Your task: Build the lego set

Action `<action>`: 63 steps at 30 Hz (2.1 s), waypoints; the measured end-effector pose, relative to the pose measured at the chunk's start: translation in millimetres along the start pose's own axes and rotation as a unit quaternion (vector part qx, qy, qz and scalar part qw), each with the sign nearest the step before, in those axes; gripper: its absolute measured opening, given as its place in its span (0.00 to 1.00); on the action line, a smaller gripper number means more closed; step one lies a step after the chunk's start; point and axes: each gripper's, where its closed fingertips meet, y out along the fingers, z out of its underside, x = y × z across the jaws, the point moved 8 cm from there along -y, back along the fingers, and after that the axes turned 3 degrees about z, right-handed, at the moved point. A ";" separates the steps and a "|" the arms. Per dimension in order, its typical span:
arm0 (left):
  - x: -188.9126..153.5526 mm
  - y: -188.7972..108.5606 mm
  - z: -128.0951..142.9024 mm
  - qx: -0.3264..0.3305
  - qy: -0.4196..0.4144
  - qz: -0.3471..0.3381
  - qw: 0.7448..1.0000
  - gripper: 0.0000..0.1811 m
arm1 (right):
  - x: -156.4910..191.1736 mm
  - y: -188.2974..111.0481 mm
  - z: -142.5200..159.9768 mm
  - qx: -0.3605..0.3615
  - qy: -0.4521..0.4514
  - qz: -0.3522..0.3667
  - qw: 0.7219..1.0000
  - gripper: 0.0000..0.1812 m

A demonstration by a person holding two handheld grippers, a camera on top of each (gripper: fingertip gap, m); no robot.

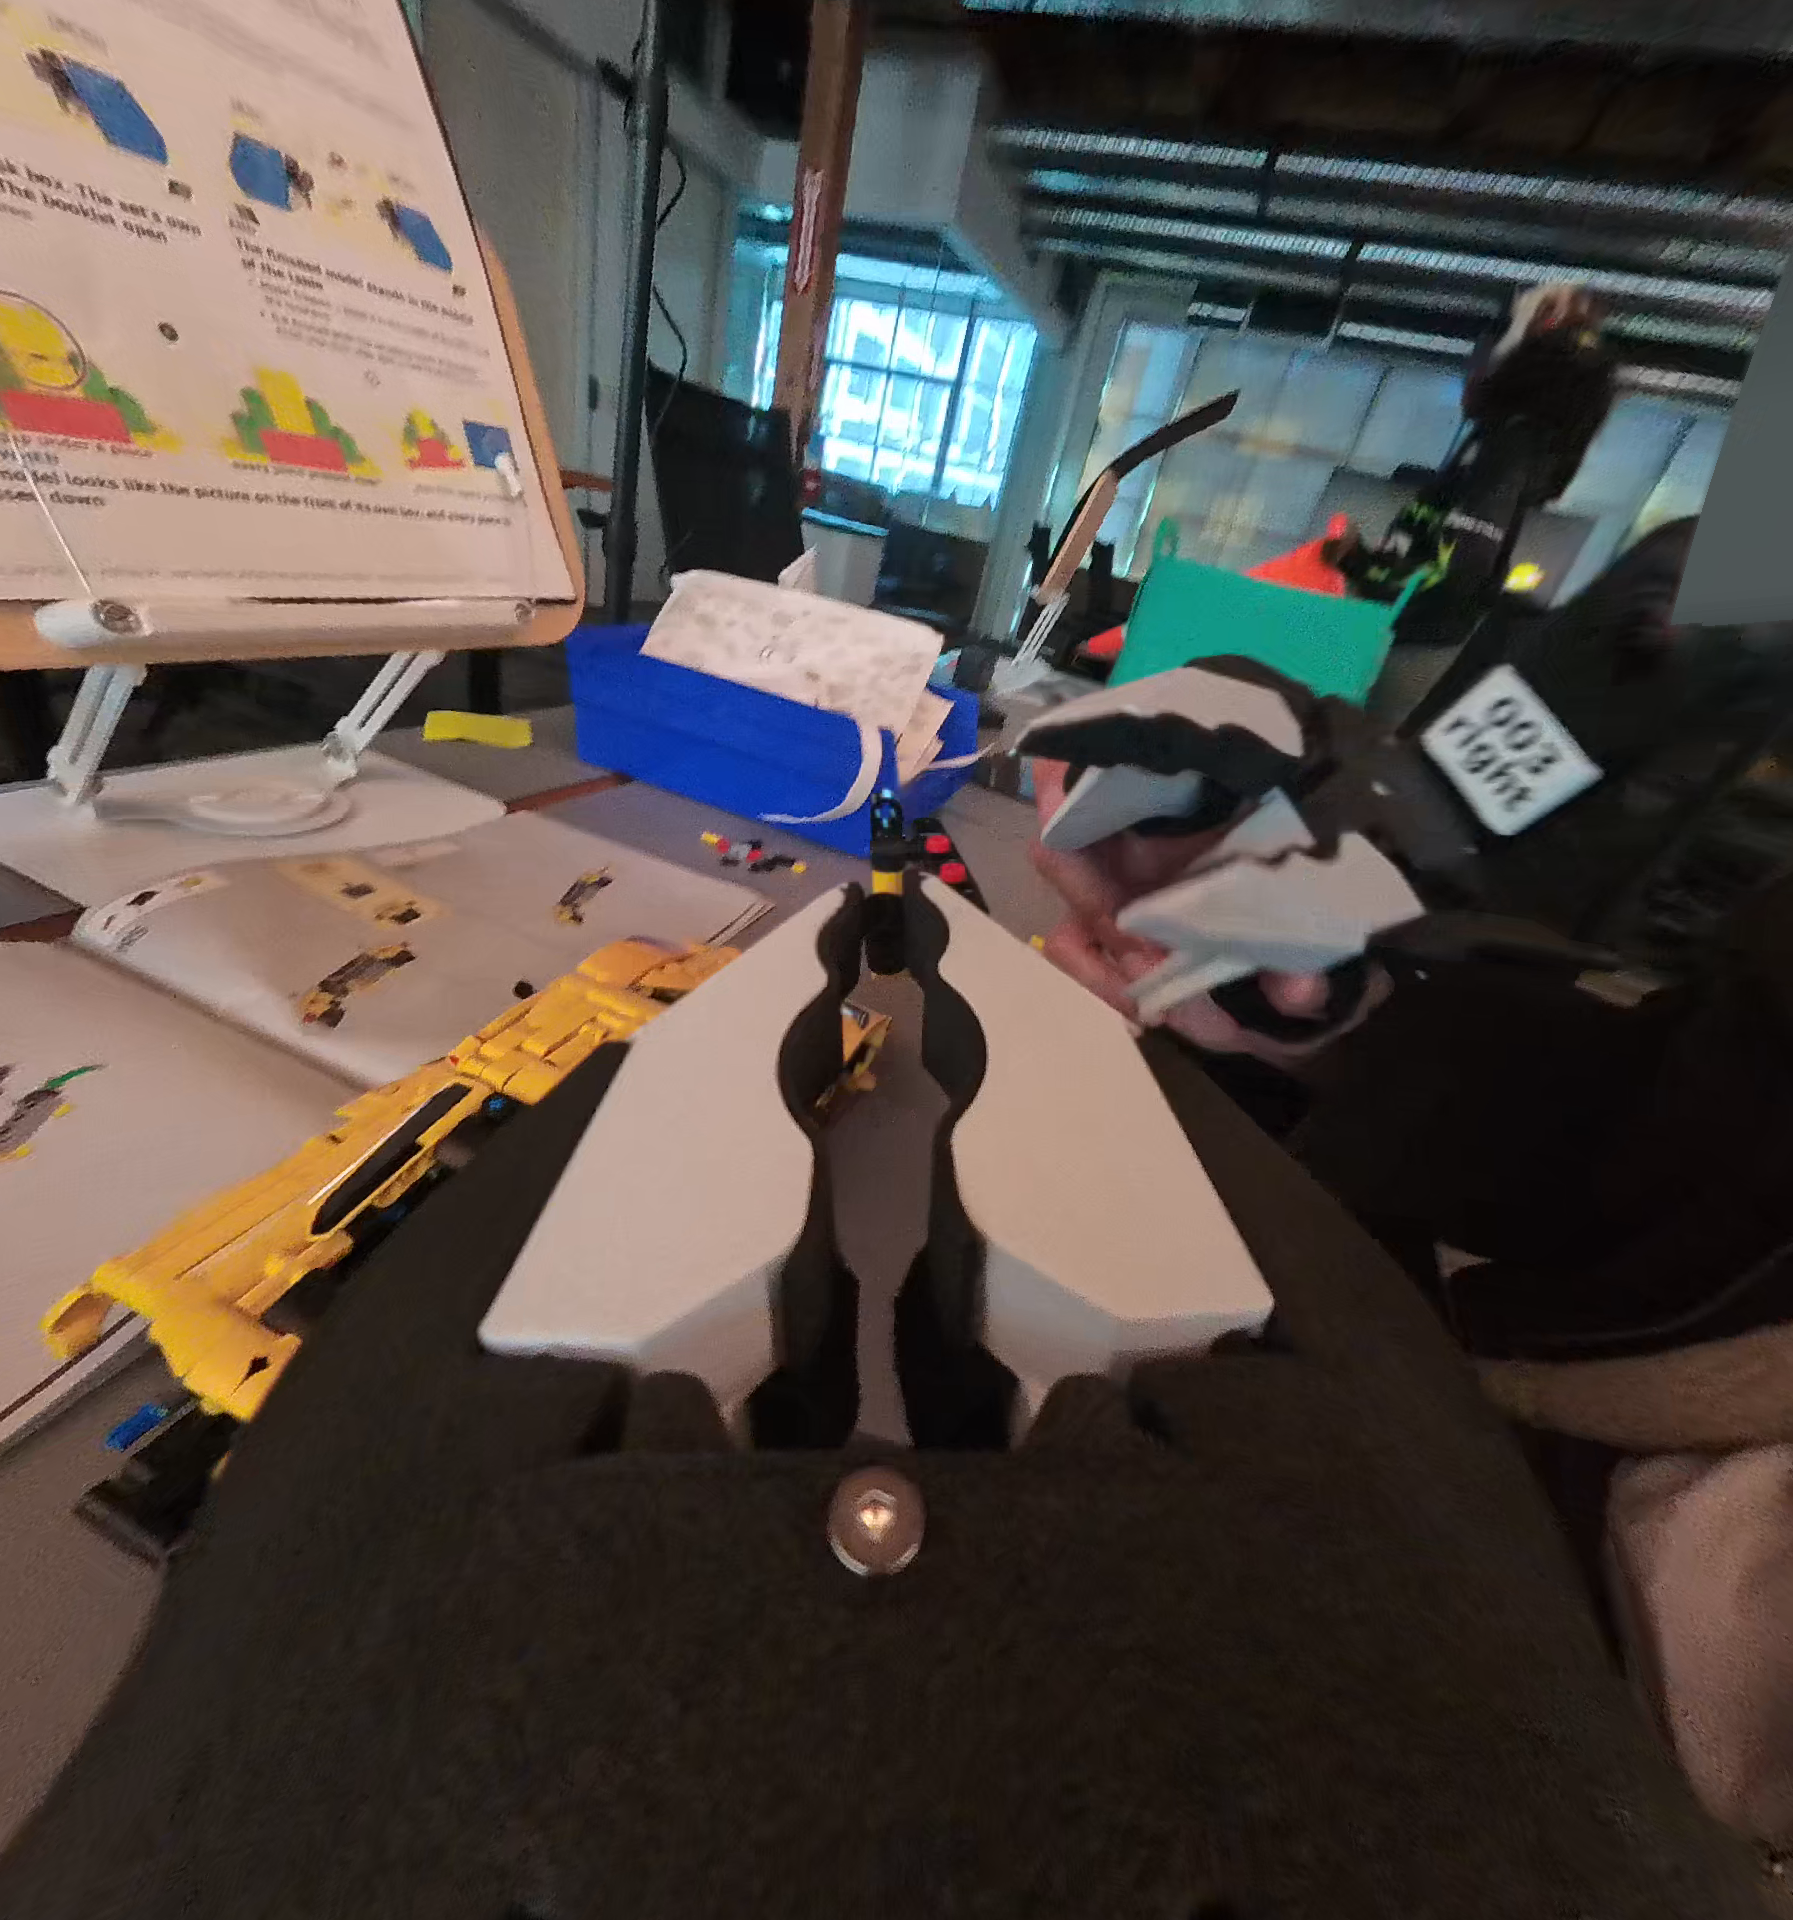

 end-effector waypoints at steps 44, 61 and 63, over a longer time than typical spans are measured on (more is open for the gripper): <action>-14.1 2.7 6.7 0.051 0.145 -0.014 0.988 0.04 | 15.0 7.6 15.4 0.098 -0.160 0.020 0.982 0.04; -29.1 -1.7 2.6 -0.002 0.152 0.091 0.984 0.04 | -9.2 -17.6 -6.3 0.006 0.105 -0.155 0.982 0.15; -37.1 -1.7 3.1 -0.013 0.158 0.124 0.980 0.04 | -13.4 -22.4 -4.5 0.015 0.144 -0.202 0.969 0.21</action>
